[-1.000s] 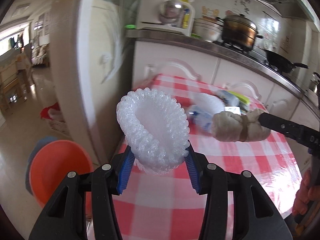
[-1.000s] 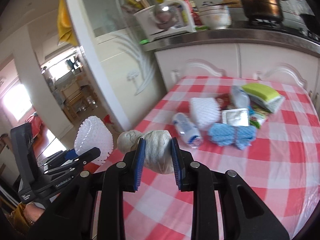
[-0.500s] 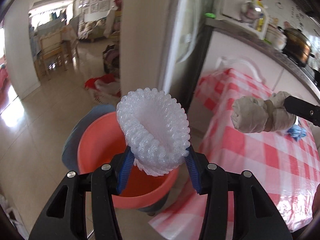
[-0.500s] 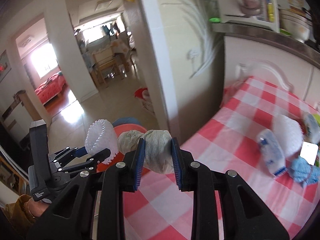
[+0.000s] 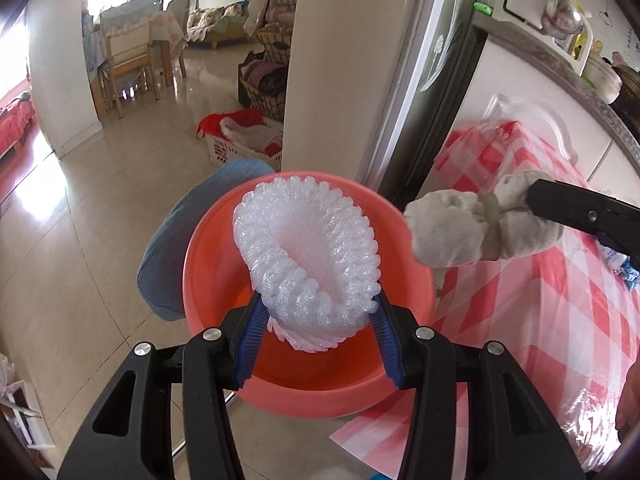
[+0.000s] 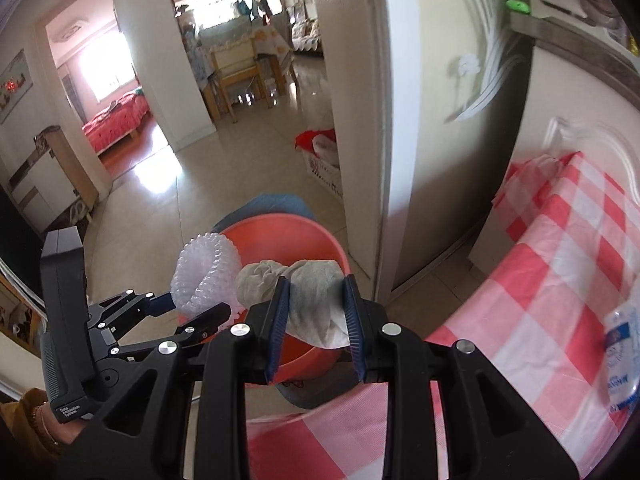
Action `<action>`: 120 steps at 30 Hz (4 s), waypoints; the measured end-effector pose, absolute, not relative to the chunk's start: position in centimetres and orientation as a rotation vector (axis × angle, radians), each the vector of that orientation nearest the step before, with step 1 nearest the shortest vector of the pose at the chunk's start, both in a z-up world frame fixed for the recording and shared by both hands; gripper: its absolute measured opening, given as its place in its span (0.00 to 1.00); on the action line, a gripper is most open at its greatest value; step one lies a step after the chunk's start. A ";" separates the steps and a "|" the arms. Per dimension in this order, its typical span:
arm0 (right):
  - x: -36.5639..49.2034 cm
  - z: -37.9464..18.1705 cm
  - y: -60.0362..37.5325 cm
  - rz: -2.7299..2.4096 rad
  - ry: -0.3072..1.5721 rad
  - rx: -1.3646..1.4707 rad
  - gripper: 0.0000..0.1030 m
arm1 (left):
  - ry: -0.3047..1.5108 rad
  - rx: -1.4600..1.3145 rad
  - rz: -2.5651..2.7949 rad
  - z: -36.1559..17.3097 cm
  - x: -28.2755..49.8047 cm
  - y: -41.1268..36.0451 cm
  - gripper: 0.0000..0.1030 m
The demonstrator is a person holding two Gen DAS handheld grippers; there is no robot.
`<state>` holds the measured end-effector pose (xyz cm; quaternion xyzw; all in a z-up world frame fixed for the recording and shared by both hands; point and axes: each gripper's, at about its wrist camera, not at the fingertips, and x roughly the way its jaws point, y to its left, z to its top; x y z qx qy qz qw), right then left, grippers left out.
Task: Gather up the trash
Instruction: 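Carry the foam sleeve and cloth bundle over the orange bucket with both tools, then open both tools to drop the held items into the orange bucket, then move both tools back over the remaining items on the table, then grasp the white MAGIC bottle with the left tool while the right tool grasps the blue cloth roll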
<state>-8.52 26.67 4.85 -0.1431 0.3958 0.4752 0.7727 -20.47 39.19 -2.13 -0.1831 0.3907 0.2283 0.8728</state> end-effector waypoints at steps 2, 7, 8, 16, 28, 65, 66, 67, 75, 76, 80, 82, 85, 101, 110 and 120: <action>-8.4 4.2 27.3 1.035 0.870 -0.321 0.28 | 0.828 -0.385 0.480 -2.7 -20.5 39.3 0.49; -8.3 2.9 28.2 1.043 0.897 -0.334 0.29 | 0.848 -0.396 0.484 -3.7 -20.2 39.7 0.51; -8.2 2.6 28.3 1.045 0.899 -0.334 0.30 | 0.853 -0.397 0.484 -3.9 -20.1 39.8 0.52; -7.5 1.9 27.3 1.051 0.916 -0.233 0.74 | 0.864 -0.417 0.499 -4.6 -19.9 40.1 0.78; -4.0 4.4 16.1 0.909 0.868 0.044 0.90 | 0.660 -0.512 0.408 -0.8 -21.3 40.1 0.88; -0.5 7.7 -8.3 0.596 0.632 0.274 0.94 | 0.703 -0.223 0.134 9.7 -13.2 19.7 0.88; -0.2 7.6 -9.0 0.582 0.635 0.285 0.94 | 0.705 -0.220 0.126 9.7 -13.0 19.2 0.88; 0.1 7.4 -9.7 0.569 0.638 0.299 0.94 | 0.710 -0.215 0.117 9.6 -12.7 18.6 0.88; 2.3 5.4 -14.9 0.478 0.676 0.400 0.94 | 0.750 -0.183 0.066 8.6 -10.7 14.9 0.88; 2.7 5.0 -15.4 0.471 0.690 0.412 0.94 | 0.755 -0.183 0.061 8.5 -10.5 14.6 0.88; 3.6 3.9 -16.8 0.464 0.723 0.463 0.94 | 0.768 -0.175 0.037 8.1 -9.5 13.4 0.88; 4.0 3.3 -16.8 0.477 0.747 0.472 0.94 | 0.778 -0.179 0.027 7.7 -8.8 13.0 0.88; 4.2 2.8 -15.7 0.505 0.771 0.447 0.94 | 0.799 -0.213 0.014 6.9 -7.5 12.7 0.88; 4.7 2.2 -11.9 0.551 0.816 0.285 0.94 | 0.837 -0.454 -0.057 4.2 1.4 12.3 0.88; 4.9 2.0 -10.4 0.558 0.830 0.219 0.94 | 0.863 -0.435 -0.029 2.9 3.5 12.1 0.72; 5.6 1.4 -9.2 0.501 0.878 0.161 0.94 | 0.887 -0.436 -0.058 1.8 3.5 11.6 0.46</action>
